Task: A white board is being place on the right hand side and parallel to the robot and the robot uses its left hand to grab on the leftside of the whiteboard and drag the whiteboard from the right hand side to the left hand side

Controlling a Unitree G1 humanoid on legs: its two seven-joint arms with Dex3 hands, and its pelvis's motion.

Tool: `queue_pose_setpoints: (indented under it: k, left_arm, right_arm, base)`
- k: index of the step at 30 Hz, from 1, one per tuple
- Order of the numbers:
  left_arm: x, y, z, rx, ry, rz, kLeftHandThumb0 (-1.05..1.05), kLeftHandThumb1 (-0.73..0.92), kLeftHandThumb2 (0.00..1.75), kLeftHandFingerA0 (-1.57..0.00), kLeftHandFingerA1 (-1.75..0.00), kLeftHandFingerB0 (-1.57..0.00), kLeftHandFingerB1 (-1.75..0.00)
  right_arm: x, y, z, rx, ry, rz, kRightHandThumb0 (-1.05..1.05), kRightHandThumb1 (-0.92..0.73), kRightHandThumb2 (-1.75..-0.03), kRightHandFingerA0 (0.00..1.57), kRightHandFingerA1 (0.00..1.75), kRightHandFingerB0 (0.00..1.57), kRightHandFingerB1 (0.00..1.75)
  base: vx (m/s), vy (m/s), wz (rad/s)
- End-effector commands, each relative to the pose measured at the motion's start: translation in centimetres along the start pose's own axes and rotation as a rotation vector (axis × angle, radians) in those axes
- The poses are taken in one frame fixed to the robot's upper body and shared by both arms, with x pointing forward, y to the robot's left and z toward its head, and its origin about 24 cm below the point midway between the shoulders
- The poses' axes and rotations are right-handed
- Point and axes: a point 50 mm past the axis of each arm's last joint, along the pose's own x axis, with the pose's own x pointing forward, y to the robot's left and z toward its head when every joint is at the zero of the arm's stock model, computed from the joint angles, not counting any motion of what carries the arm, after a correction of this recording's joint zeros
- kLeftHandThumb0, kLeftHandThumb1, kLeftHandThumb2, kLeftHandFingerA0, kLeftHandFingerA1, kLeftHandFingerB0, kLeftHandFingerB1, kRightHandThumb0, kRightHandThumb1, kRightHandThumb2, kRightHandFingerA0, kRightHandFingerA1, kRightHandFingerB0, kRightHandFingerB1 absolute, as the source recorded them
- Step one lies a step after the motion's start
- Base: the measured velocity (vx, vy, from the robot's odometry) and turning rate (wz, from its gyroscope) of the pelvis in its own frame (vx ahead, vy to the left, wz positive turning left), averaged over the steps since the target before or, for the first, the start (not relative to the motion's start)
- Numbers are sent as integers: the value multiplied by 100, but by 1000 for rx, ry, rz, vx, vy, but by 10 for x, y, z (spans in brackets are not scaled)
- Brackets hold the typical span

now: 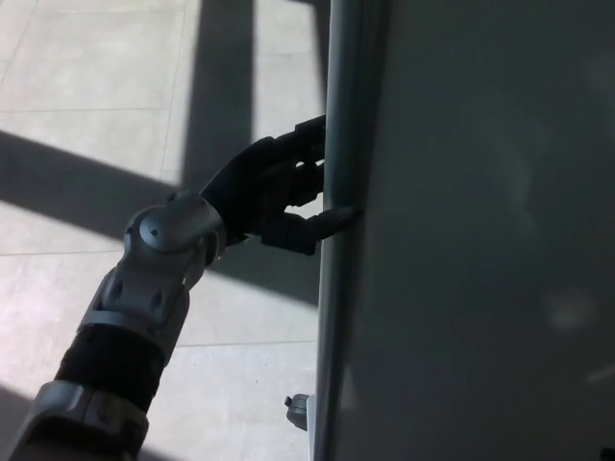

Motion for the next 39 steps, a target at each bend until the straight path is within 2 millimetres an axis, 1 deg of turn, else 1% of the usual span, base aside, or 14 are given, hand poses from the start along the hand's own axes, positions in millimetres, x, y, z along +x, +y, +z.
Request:
queue_pose_setpoints:
  k: [1,19,21,24,25,26,28,29,32,33,35,36,38,39]
  left_arm:
    - [7,1,1,-16,28,44,-77,46,88,0,-16,0,-11]
    - [27,-36,11,-41,17,-7,-75,47,83,-8,-30,-8,-15]
    - [26,-37,9,-33,13,10,-36,31,90,0,-47,0,-48]
    - [25,-37,5,-19,14,97,-71,51,81,-50,-54,-31,-45]
    - [24,-38,3,-25,7,141,-52,70,60,-76,-89,-67,-72]
    - [23,-37,0,-45,-3,194,-54,63,92,-76,-121,-69,-105]
    - [22,-35,-2,-50,-4,265,-39,73,63,-66,-163,-57,-143]
    - [21,-33,-3,-48,-11,320,-43,54,84,-105,-140,-83,-127]
    - [17,-28,-3,-18,-58,398,-36,52,88,-112,-137,-86,-118]
    - [14,-23,-4,-88,-72,424,-30,69,59,-77,-174,-82,-114]
    - [12,-18,-6,-143,-87,443,-30,68,59,-76,-171,-83,-106]
    - [8,-15,-6,-112,-104,441,-43,51,87,-114,-139,-85,-118]
    - [5,-10,-7,-84,-106,445,-44,50,88,-115,-139,-88,-120]
    - [3,-7,-8,-85,-112,452,-36,66,61,-85,-172,-73,-154]
  right_arm:
    - [-3,-5,2,-36,-24,-11,-65,-90,-67,49,47,30,37]
    - [3,-2,8,-69,-39,-5,-66,-85,-67,47,48,31,39]
    - [3,-2,8,-68,-38,-4,-68,-83,-67,48,48,31,40]
    - [3,-2,8,-64,-36,-2,-66,-88,-66,49,48,33,40]
    - [3,-2,8,-65,-36,-2,-67,-88,-66,50,48,34,40]
    - [3,-3,8,-71,-38,-3,-67,-88,-66,51,48,34,40]
    - [3,-3,9,-81,-39,-3,-66,-88,-66,51,48,34,40]
    - [3,-3,9,-83,-40,0,-67,-89,-66,50,48,34,40]
    - [3,-4,10,-87,-46,-5,-68,-82,-70,51,50,33,41]
    - [3,-4,9,-95,-42,-4,-69,-82,-72,50,50,32,41]
    - [3,-4,9,-100,-41,-2,-70,-81,-72,50,50,32,41]
    - [3,-3,8,-92,-36,-1,-69,-81,-72,50,50,32,41]
    - [3,-2,8,-94,-36,2,-68,-82,-70,51,49,33,41]
    - [3,-2,8,-96,-33,-2,-70,-82,-70,50,49,33,41]
  base:
    - [0,0,0]
    - [0,0,0]
    - [0,0,0]
    - [0,0,0]
    - [0,0,0]
    - [0,0,0]
    - [0,0,0]
    - [0,0,0]
    - [0,0,0]
    - [0,0,0]
    - [0,0,0]
    - [0,0,0]
    - [0,0,0]
    - [0,0,0]
